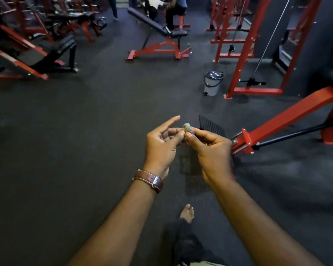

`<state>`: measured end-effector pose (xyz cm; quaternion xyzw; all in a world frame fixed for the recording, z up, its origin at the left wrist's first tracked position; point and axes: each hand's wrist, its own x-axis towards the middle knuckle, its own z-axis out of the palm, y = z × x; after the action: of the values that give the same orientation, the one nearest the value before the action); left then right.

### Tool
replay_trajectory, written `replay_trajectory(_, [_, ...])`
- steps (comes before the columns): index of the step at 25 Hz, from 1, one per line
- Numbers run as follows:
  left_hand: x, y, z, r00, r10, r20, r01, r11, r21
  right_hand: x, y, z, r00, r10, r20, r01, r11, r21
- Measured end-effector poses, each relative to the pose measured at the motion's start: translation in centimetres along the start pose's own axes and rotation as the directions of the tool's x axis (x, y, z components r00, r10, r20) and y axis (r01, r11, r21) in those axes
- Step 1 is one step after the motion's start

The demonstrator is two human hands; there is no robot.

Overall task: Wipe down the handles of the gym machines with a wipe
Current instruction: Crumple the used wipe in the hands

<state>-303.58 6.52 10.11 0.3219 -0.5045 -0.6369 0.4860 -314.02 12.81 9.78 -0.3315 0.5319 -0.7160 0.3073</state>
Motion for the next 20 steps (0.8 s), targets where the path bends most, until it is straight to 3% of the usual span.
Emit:
replay_trajectory(3, [12.9,-2.8,1.3,0.997,0.001,0.071,-0.003,1.000,0.030,12.7,3.5,0.9,1.000,0.004,-0.025,-0.005,1.000,-0.025])
replay_trajectory(12, [46.6,-6.9,5.4,0.988,-0.106,0.108,0.101,0.993,0.054,45.7,9.7,4.8,0.999,0.034,-0.019,-0.036,0.994,-0.100])
replay_trajectory(15, [57.6,-9.4,6.0,0.980,-0.138,0.146,0.133,0.990,0.045,55.8,13.3,6.3,0.996,0.027,-0.081,-0.036,0.992,-0.122])
replay_trajectory(20, [80.0,-13.1,5.2,0.918,-0.219,0.331,0.215,0.975,0.049,74.3,19.0,11.5,0.969,0.006,-0.248,-0.028,0.996,-0.086])
